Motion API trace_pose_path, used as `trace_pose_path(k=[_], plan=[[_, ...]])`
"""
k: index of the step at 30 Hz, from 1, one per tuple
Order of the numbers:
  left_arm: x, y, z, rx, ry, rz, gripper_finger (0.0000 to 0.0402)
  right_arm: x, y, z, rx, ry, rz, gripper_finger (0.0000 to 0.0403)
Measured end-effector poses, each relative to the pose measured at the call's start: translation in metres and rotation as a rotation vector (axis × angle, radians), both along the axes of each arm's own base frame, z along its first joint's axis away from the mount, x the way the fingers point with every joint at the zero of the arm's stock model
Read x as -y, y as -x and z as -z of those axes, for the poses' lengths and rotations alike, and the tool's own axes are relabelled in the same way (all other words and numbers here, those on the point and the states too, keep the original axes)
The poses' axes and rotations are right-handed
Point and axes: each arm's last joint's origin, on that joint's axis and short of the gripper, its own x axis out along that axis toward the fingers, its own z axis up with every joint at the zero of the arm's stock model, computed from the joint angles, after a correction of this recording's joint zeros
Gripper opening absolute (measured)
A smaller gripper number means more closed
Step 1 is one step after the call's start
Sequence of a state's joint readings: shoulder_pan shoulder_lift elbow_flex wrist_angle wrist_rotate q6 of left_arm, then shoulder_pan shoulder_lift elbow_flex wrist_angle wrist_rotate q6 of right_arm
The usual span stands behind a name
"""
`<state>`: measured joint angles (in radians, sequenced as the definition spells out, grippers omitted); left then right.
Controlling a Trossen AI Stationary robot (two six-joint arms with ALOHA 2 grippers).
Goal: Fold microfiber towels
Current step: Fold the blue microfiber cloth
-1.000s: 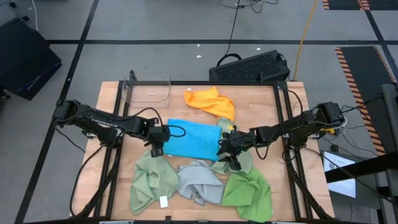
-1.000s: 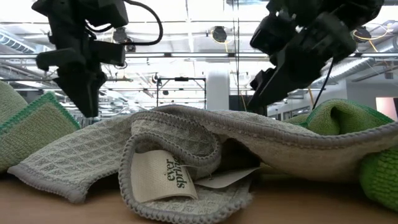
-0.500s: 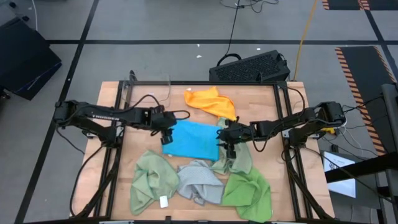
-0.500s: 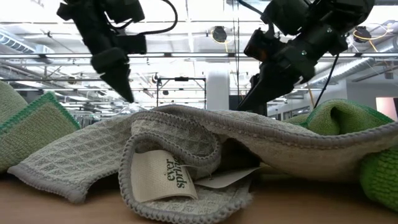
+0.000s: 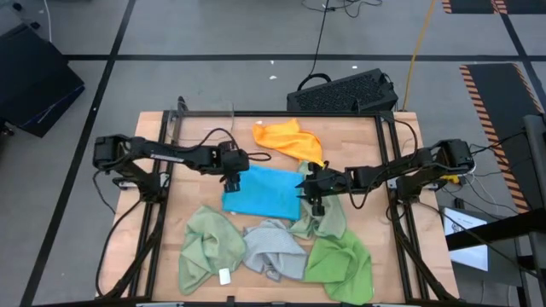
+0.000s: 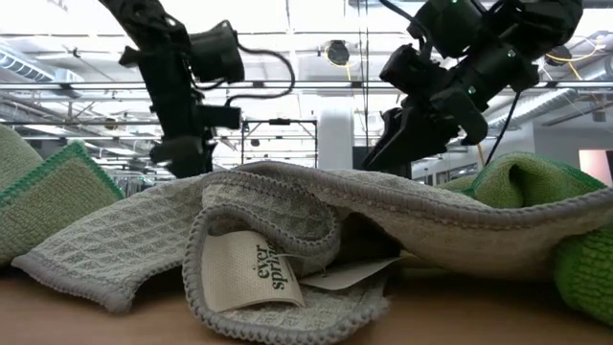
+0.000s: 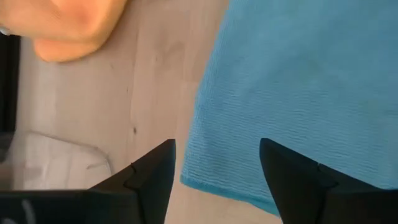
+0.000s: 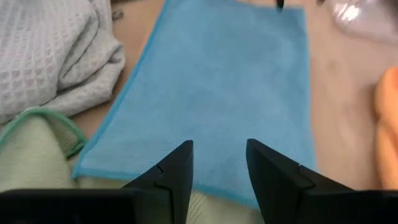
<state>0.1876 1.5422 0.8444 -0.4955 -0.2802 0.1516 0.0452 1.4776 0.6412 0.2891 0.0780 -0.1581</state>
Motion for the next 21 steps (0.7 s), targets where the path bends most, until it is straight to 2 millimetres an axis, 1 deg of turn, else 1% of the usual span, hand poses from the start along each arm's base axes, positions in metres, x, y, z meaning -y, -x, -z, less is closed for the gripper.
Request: trace_pose_path(k=[4, 6, 10, 14, 16, 17, 21], plan=[[-0.015, 0.002, 0.008, -0.031, 0.019, -0.040, 0.0199, 0.000, 0.002, 0.002, 0.045, 0.053, -0.038, 0.0139], [-0.021, 0.004, 0.011, -0.037, 0.066, -0.051, 0.0182, 0.000, 0.004, 0.004, 0.055, 0.068, -0.049, 0.0139], [-0.026, 0.006, 0.015, -0.044, 0.163, -0.036, 0.0133, 0.000, 0.007, 0.008, 0.062, 0.071, -0.052, 0.0139], [-0.026, 0.009, 0.021, -0.097, 0.184, -0.042, 0.0064, 0.000, 0.006, 0.006, 0.097, 0.044, -0.034, 0.0139], [-0.025, 0.007, 0.023, -0.100, 0.176, -0.040, 0.0025, 0.000, 0.005, 0.003, 0.133, 0.021, -0.021, 0.0139], [-0.024, 0.008, 0.024, -0.110, 0.179, -0.044, 0.0013, 0.000, 0.004, 0.002, 0.155, 0.012, -0.015, 0.0139], [-0.013, 0.002, 0.015, -0.103, 0.137, -0.060, 0.0009, 0.000, -0.004, -0.003, 0.258, -0.034, 0.012, 0.0139]])
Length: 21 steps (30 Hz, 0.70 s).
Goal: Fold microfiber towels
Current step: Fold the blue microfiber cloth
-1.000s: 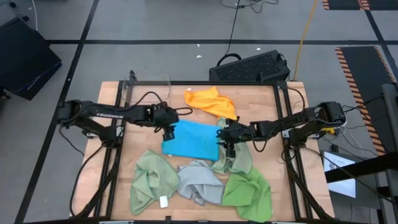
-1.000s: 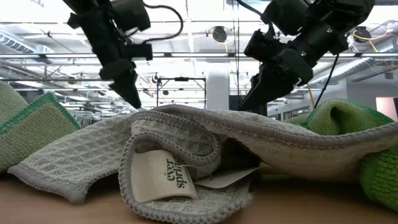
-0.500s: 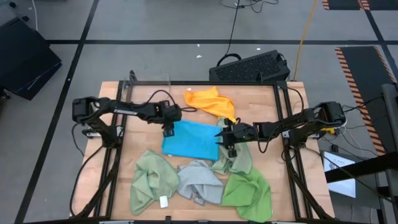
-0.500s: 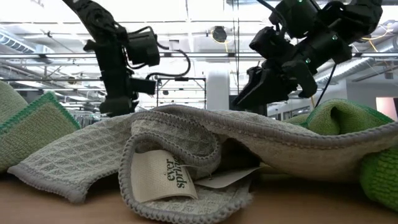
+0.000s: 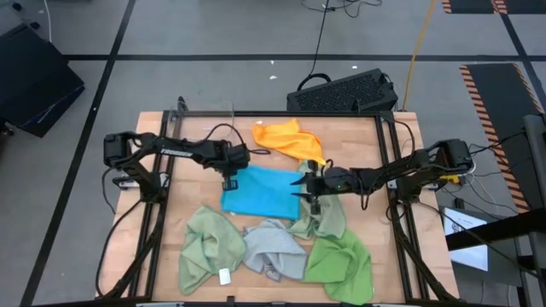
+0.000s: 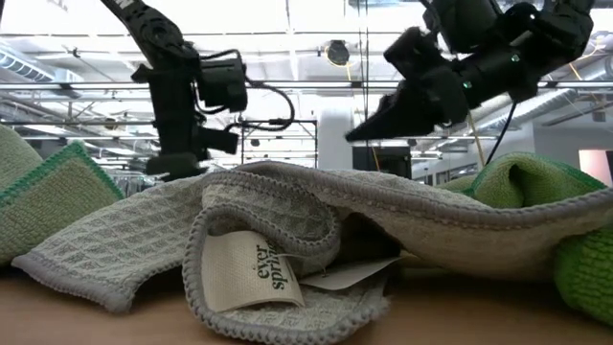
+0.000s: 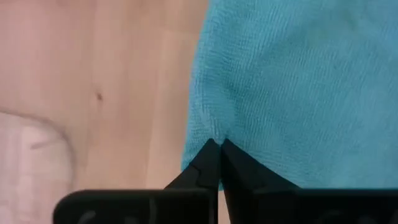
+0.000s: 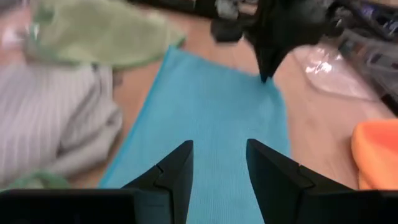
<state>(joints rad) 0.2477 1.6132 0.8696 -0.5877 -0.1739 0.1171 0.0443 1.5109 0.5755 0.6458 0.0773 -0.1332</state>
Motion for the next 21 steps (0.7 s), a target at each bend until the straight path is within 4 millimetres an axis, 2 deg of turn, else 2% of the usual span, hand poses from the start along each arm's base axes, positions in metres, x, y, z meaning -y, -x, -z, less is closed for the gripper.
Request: trace_pose_path(k=[3, 7, 12, 17, 21], plan=[[0.014, -0.006, -0.009, -0.005, -0.048, 0.025, 0.0004, 0.007, -0.014, -0.003, 0.035, -0.069, 0.055, 0.0139], [0.031, -0.013, -0.026, 0.032, -0.103, 0.052, 0.0010, 0.019, -0.045, -0.003, 0.035, -0.150, 0.121, 0.0139], [0.054, -0.012, -0.047, 0.106, -0.144, 0.108, 0.0004, 0.038, -0.084, 0.010, 0.011, -0.182, 0.062, 0.0143], [0.068, -0.006, -0.062, 0.158, -0.159, 0.153, 0.0008, 0.058, -0.116, 0.019, -0.003, -0.182, -0.016, 0.0174], [0.072, -0.002, -0.068, 0.180, -0.159, 0.168, 0.0006, 0.072, -0.136, 0.014, 0.000, -0.154, -0.093, 0.0212]])
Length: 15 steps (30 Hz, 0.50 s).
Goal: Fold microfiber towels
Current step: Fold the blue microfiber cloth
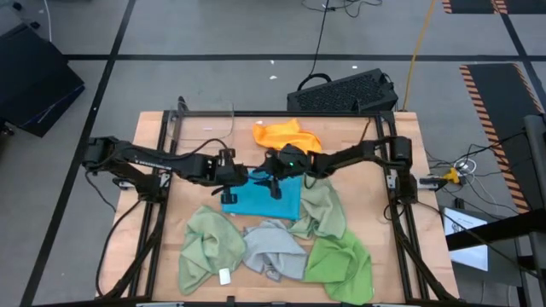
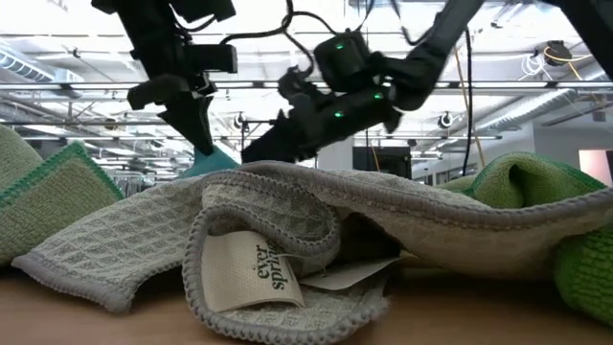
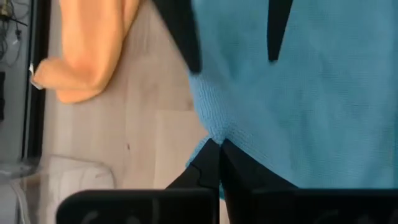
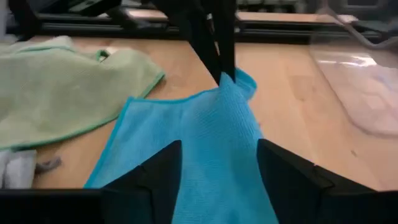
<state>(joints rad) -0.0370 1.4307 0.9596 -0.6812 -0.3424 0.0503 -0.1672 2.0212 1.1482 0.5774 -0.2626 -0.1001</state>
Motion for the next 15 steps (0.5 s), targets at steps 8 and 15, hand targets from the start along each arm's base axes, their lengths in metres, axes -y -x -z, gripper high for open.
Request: trace_pose_path(k=[8, 15], plan=[[0.007, -0.003, -0.003, 0.030, 0.009, 0.086, 0.0004, 0.009, -0.030, 0.004, -0.026, 0.042, -0.073, 0.0233], [0.009, -0.006, -0.005, 0.077, 0.004, 0.080, 0.0007, 0.009, -0.030, 0.002, -0.023, 0.038, -0.120, 0.0130]])
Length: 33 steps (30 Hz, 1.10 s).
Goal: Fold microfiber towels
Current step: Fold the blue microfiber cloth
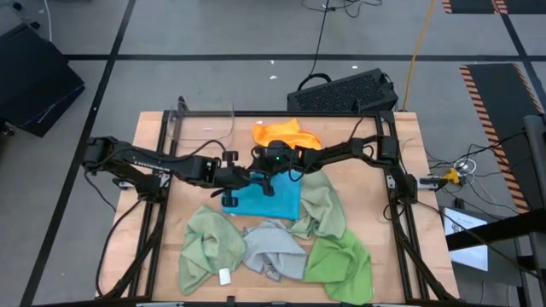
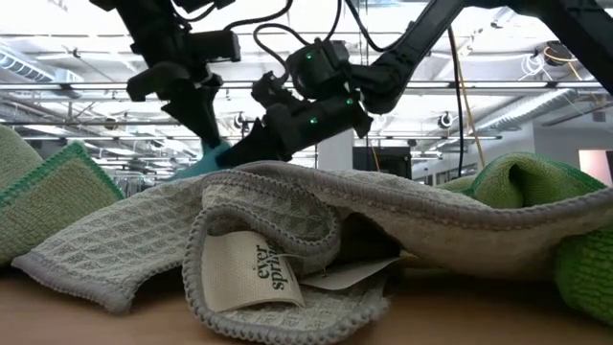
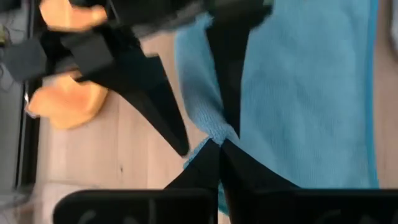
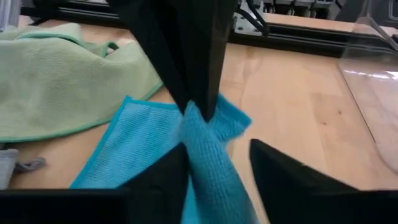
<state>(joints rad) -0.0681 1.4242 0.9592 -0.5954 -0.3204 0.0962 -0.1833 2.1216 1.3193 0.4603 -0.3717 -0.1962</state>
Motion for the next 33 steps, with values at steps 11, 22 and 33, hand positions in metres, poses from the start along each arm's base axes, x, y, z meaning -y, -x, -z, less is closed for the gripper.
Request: trace_pose_path(k=[11, 22, 33], plan=[[0.002, 0.010, 0.004, 0.010, 0.051, -0.304, 0.0162, -0.001, 0.004, -0.008, -0.021, 0.032, -0.014, 0.0009], [0.030, 0.042, 0.044, -0.042, 0.080, -0.490, 0.0312, 0.002, 0.011, -0.021, -0.062, 0.134, -0.003, 0.0003], [0.022, 0.056, 0.083, 0.004, 0.143, -0.506, 0.0274, 0.002, 0.012, -0.023, -0.052, 0.157, -0.012, 0.0001]])
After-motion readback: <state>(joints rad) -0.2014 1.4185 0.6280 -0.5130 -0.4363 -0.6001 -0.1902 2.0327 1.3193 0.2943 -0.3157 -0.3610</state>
